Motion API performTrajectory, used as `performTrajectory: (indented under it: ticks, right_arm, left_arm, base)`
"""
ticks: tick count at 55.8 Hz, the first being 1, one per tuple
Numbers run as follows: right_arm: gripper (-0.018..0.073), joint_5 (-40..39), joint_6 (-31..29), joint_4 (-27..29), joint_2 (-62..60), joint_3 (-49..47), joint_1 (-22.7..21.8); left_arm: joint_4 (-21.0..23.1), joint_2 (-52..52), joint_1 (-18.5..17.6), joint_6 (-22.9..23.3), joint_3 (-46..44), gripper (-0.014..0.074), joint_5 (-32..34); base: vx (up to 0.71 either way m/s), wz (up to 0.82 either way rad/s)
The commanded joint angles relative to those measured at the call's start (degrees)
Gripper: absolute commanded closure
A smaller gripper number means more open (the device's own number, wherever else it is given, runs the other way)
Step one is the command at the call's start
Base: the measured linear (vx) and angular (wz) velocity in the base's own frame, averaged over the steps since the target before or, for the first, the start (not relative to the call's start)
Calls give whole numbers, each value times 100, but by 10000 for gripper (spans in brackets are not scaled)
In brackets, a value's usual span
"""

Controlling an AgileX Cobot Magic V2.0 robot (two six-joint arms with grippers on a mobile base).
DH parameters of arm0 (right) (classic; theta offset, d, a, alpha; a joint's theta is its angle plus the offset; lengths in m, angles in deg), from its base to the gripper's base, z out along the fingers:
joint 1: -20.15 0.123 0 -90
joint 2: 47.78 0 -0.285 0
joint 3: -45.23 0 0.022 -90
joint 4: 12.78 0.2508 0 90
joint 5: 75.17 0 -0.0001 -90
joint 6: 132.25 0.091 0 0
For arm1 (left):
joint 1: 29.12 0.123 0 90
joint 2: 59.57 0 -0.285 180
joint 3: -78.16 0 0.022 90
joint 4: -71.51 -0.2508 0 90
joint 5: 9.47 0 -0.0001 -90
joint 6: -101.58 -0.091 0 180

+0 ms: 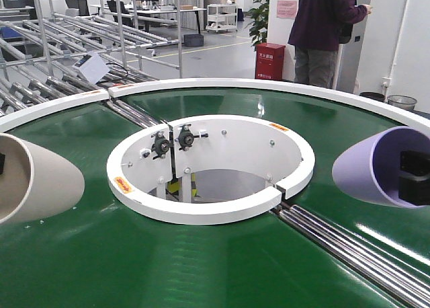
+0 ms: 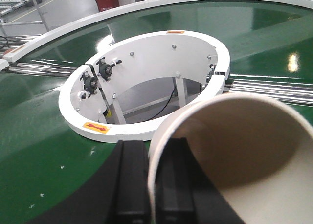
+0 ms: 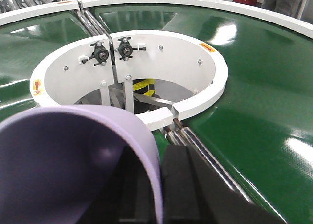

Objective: Grab cup from conveyor and place in blue bin
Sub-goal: 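Lift both cups up off the green belt, then drive base away from conveyor toward the cart of blue bins, holding cups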

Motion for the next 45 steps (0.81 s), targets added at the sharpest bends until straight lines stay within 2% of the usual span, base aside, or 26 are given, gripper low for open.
performTrajectory:
  ticks: [1, 21, 45]
  right_arm:
    - [568, -563, -18, -39, -71, -160, -6]
    - [568, -567, -18, -39, -71, -160, -6]
    - [568, -567, -18, -39, -71, -160, -6]
  left_arm:
    - [194, 58, 6, 2, -183, 603, 424]
    - [194, 51, 6, 2, -183, 603, 425]
    - [194, 52, 6, 2, -183, 603, 425]
  base:
    - [-1, 0]
    - [-7, -1]
    - [-21, -6]
